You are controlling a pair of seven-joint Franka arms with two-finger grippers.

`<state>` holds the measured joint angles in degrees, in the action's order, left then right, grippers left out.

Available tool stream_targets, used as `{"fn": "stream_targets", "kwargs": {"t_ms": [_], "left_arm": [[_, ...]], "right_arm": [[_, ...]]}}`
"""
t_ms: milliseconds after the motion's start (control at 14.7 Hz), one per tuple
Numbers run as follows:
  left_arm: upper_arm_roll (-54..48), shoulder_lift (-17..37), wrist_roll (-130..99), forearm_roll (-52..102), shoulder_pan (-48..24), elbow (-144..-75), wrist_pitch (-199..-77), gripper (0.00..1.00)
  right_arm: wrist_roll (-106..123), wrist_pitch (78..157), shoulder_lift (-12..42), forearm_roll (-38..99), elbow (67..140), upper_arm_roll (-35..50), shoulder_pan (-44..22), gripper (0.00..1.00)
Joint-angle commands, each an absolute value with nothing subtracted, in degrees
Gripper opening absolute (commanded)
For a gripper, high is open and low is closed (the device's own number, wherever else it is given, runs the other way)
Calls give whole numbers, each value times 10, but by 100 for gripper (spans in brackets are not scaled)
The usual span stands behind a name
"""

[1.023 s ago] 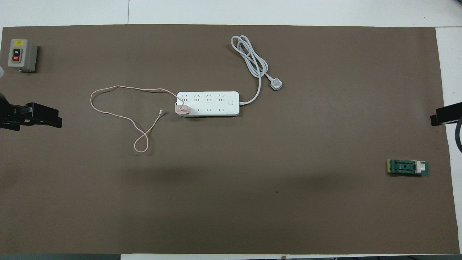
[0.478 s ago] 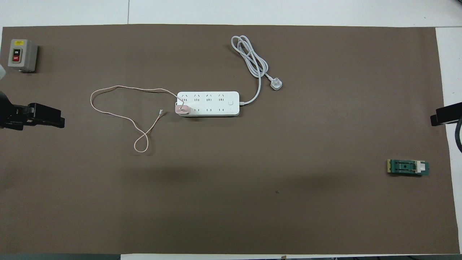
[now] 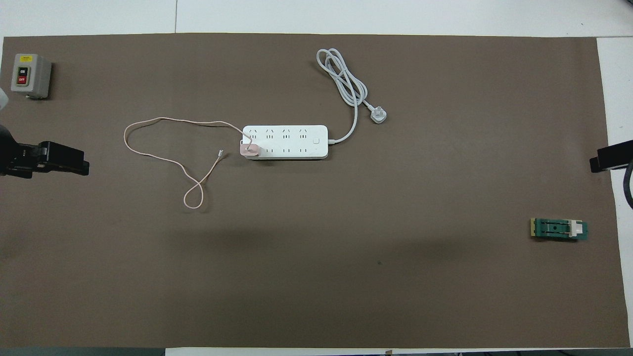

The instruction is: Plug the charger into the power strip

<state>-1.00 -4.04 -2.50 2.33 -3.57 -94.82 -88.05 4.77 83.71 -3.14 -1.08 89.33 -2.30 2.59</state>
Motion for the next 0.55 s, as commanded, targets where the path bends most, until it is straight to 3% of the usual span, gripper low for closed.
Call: {"fn": "stream_targets", "kwargs": {"t_ms": [0,478], "left_arm": [[-2,-53,-18,27,-44,-956,-876,100],[-1,-52,-18,26,-43,-955,-881,100]], "right_arm": [[55,837,-45,-2,908,-21,28,100],[55,837,-45,-2,908,-21,28,100]]}}
